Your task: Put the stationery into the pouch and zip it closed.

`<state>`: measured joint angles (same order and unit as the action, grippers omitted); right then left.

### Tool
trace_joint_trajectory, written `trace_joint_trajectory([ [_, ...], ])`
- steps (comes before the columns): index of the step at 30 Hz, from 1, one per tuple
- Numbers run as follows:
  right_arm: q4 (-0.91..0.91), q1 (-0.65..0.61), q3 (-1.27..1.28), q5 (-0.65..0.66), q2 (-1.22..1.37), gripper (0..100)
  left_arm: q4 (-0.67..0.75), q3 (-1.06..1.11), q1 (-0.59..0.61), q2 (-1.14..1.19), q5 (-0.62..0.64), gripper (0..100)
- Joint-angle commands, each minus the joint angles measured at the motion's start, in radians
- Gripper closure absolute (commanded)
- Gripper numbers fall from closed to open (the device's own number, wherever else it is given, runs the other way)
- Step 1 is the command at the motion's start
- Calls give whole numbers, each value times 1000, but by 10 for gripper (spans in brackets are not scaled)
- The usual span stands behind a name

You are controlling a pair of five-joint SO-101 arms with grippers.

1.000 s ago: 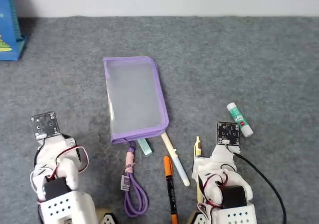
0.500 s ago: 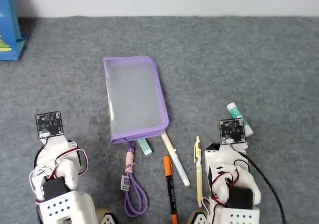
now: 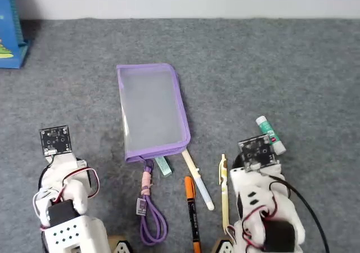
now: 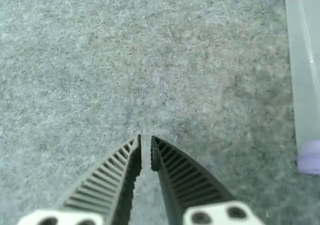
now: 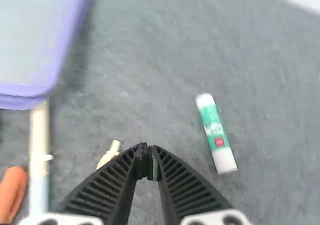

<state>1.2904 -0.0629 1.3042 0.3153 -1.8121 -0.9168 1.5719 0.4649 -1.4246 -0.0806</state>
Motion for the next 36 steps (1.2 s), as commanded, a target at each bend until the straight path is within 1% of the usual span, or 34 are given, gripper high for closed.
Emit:
trace_joint_trajectory([
  [1,41,-71,-120,17,8,991,31,-28,8,-9,-12,957],
  [6,48,-81,-143,17,10,991,31,-28,6,-9,-12,957],
  [9,44,-81,-149,17,61,991,31,-28,6,-9,-12,957],
  [14,48,-82,-284,14,332,991,31,-28,6,-9,-12,957],
  [18,48,-99,-428,-38,573,990,31,-28,6,-9,-12,957],
  [21,50,-191,-476,-55,705,990,31,-28,6,-9,-12,957],
  [27,16,-440,-480,-55,938,990,31,-28,6,-9,-9,957],
  [28,-1,-466,-480,-63,977,990,31,-28,6,-9,-9,957],
  [32,-107,-519,-480,-170,1125,990,31,-28,8,-9,-9,957],
  [36,-185,-575,-523,-172,1241,989,31,-28,9,-9,-9,957],
])
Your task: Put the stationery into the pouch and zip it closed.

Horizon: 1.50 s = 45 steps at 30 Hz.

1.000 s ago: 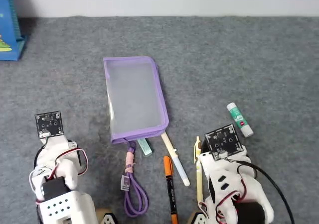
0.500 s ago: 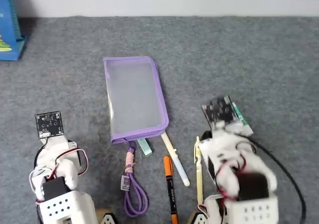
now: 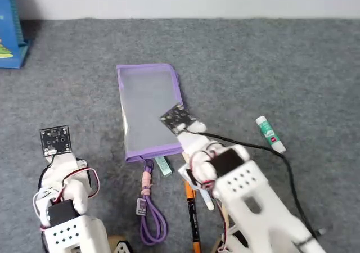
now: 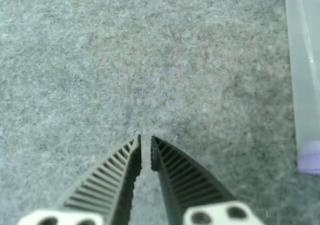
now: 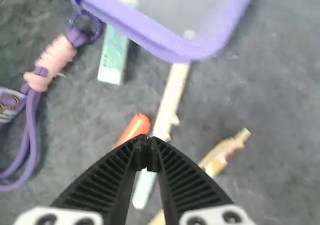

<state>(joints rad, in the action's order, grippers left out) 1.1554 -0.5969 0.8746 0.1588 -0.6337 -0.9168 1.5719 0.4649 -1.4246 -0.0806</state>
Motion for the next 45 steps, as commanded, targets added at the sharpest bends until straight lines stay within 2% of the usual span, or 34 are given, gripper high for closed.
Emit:
trace_joint_trajectory([
  [1,-53,-47,-118,-15,87,988,31,-28,9,-9,-9,957],
  [4,-51,-79,-186,-8,151,987,31,-28,9,-9,-9,957],
  [8,-53,-159,-250,117,222,981,31,-28,9,-9,-9,957],
  [12,-62,-222,-304,115,286,880,31,-28,9,-9,-9,957],
  [14,-65,-239,-324,98,320,812,31,-28,9,-9,-9,957],
  [17,-116,-242,-330,-29,367,757,31,-28,11,-9,-9,957],
  [21,-205,-243,-330,-137,424,765,31,-31,11,-9,-9,957],
  [26,-288,-246,-330,-144,493,764,31,-33,20,-9,-9,957],
  [30,-320,-300,-330,-146,558,764,69,-36,95,-9,-6,957],
  [33,-351,-328,-331,-140,601,764,74,-35,106,-9,-6,958],
  [42,-348,-331,-333,-138,619,764,72,-35,104,-9,-6,958],
  [45,-289,-331,-347,-141,607,764,72,-35,104,-9,-6,957],
])
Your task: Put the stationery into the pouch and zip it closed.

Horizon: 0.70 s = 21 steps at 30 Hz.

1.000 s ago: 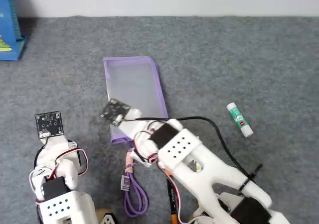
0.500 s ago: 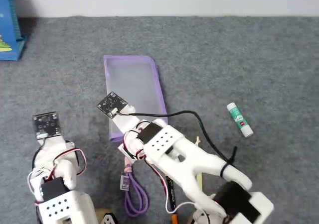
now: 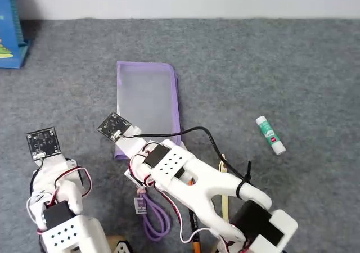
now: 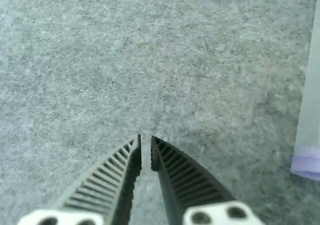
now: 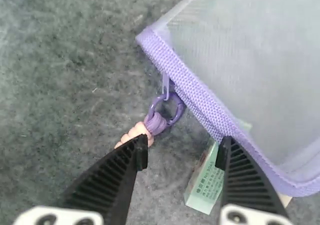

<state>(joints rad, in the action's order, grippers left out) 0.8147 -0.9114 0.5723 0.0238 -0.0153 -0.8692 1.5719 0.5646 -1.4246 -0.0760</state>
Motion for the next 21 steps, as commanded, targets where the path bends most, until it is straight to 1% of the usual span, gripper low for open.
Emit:
trace_joint_trajectory([
  [1,85,-16,-55,-8,-25,764,25,-36,3,-9,-9,957],
  [4,188,-16,-91,-11,-87,764,17,-58,3,-9,-9,955],
  [6,229,-16,-101,-12,-134,764,-43,-97,5,-9,-11,945],
  [8,239,-28,-98,-12,-173,764,-126,-147,9,-9,-11,902],
  [10,236,-47,-87,-12,-189,764,-195,-176,9,-9,-11,837],
  [12,211,-76,-78,-12,-189,764,-227,-189,11,-9,-11,785],
  [14,165,-104,-60,-12,-188,764,-226,-189,21,-9,-11,758],
  [18,35,-120,-14,-12,-188,764,-216,-191,83,-9,-11,756],
  [21,-25,-119,15,-11,-183,764,-212,-189,120,-9,-11,756],
])
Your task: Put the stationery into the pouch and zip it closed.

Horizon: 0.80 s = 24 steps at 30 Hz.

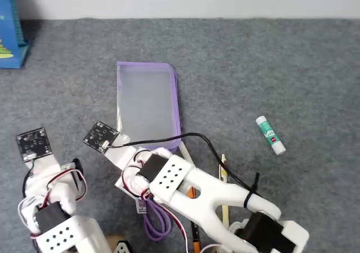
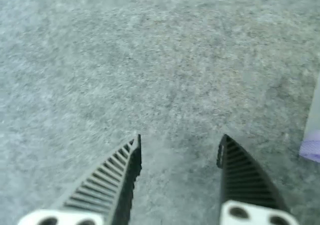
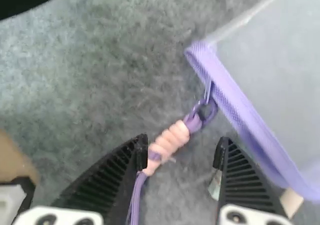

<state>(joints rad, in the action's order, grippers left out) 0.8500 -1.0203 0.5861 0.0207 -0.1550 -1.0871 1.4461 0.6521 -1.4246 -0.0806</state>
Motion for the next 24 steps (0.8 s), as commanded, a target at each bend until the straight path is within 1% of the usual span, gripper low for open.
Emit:
trace_joint_trajectory([
  [1,-71,-10,5,-6,-35,764,5,-62,38,-9,-6,756],
  [5,-91,7,0,-6,48,764,2,-58,43,-9,-6,756],
  [10,-124,73,-40,-6,196,766,2,-39,43,-9,-6,756],
  [12,-117,81,-69,-2,249,792,2,-38,43,-9,-6,756],
  [14,-99,81,-101,0,288,852,2,-38,43,-9,-6,756],
  [17,-41,82,-166,2,326,975,2,-36,43,-9,-6,757],
  [18,-19,84,-181,2,328,998,2,-36,43,-9,-6,757],
  [20,48,84,-210,2,320,976,6,-24,41,-9,-6,757],
  [22,125,84,-244,2,292,993,6,-16,40,-9,-8,757],
  [24,197,84,-270,2,248,989,3,-16,38,-9,-9,758],
])
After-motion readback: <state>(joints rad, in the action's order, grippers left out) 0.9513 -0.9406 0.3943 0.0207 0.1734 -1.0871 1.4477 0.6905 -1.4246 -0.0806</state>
